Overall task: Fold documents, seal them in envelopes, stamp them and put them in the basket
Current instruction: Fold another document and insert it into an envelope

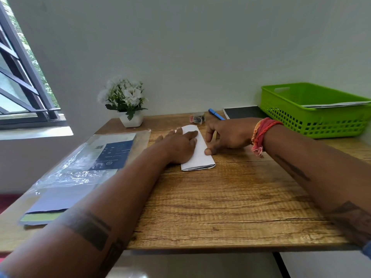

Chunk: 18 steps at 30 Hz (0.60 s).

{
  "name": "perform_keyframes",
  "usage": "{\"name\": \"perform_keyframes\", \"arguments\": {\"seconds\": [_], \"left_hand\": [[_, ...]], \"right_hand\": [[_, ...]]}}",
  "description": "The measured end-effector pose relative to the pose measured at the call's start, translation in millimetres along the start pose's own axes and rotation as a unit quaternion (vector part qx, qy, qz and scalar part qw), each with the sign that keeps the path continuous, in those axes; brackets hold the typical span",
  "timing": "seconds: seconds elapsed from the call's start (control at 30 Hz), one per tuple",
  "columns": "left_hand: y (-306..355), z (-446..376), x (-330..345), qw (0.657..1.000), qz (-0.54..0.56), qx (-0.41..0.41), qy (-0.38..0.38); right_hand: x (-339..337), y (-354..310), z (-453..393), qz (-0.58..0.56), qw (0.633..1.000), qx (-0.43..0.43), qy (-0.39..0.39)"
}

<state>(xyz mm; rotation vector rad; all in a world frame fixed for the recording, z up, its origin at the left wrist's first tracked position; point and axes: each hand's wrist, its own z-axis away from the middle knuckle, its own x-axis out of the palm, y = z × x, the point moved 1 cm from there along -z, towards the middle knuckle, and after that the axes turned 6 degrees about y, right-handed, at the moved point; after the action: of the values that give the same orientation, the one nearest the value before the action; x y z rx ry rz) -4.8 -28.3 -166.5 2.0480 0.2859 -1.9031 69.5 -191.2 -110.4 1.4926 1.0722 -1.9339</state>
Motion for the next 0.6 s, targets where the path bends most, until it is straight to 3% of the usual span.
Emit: {"name": "perform_keyframes", "arguments": {"seconds": [0.5, 0.6], "left_hand": [[4.5, 10.0, -4.7, 1.0, -0.021, -0.003, 0.002], [5.5, 11.8, -6.1, 1.0, -0.021, 0.0, 0.008]], "right_hand": [[-4.4, 6.1, 7.1, 0.012, 0.995, -0.046, -0.093], [1.6, 17.7, 5.3, -0.047, 0.995, -0.075, -0.037]]}}
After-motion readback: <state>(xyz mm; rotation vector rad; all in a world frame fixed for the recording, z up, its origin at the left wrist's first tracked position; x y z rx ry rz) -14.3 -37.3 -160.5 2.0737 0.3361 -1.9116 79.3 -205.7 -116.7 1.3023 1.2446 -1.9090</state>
